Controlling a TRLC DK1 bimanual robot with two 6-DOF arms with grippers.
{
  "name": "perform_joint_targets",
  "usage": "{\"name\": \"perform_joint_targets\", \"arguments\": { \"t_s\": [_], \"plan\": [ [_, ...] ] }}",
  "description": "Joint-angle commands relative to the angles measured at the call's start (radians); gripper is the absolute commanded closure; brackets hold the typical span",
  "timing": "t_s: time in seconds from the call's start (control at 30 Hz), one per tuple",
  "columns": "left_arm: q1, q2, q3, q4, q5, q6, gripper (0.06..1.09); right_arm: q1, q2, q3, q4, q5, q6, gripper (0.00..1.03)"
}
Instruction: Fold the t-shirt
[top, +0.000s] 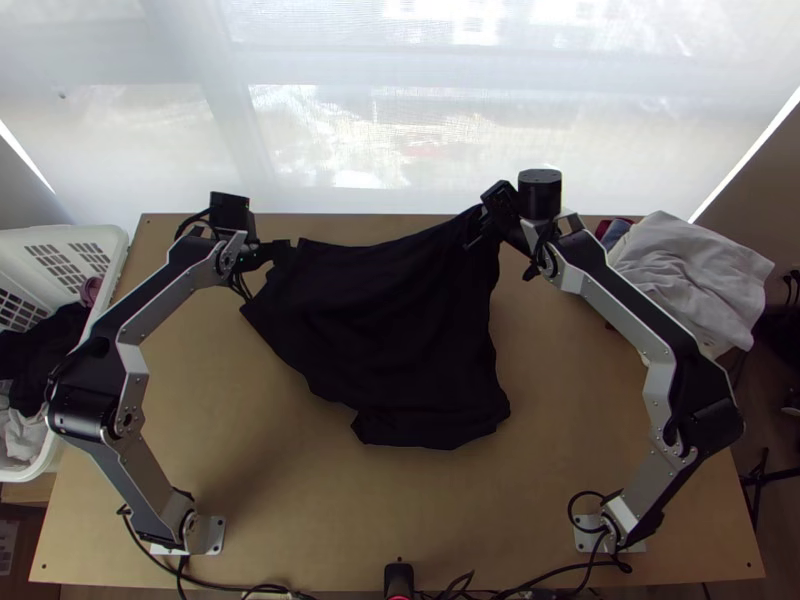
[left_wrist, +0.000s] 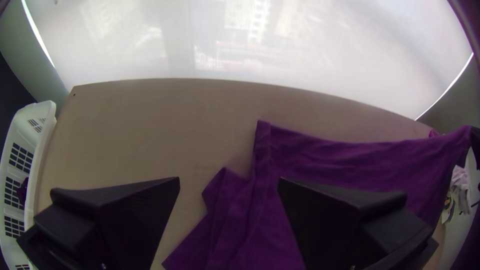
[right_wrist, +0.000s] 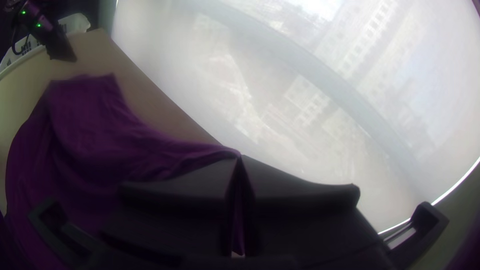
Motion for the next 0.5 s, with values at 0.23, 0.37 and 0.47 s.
{"name": "perform_joint_targets", "arguments": {
  "t_s": [0.23,0.37,0.47],
  "plan": [
    [0.007,0.029,0.056,-0.374,0.085,0.121,0.11,0.019,0.038,0.016,0.004,0.002,-0.002,1.00],
    [0.006,0.045,0.053,-0.400,0.085,0.124,0.11,0.022,0.032,0.018,0.004,0.002,-0.004,1.00],
    [-0.005,0.046,0.053,-0.411,0.085,0.123,0.11,0.022,0.026,0.013,0.004,0.002,-0.004,1.00]
  ]
}}
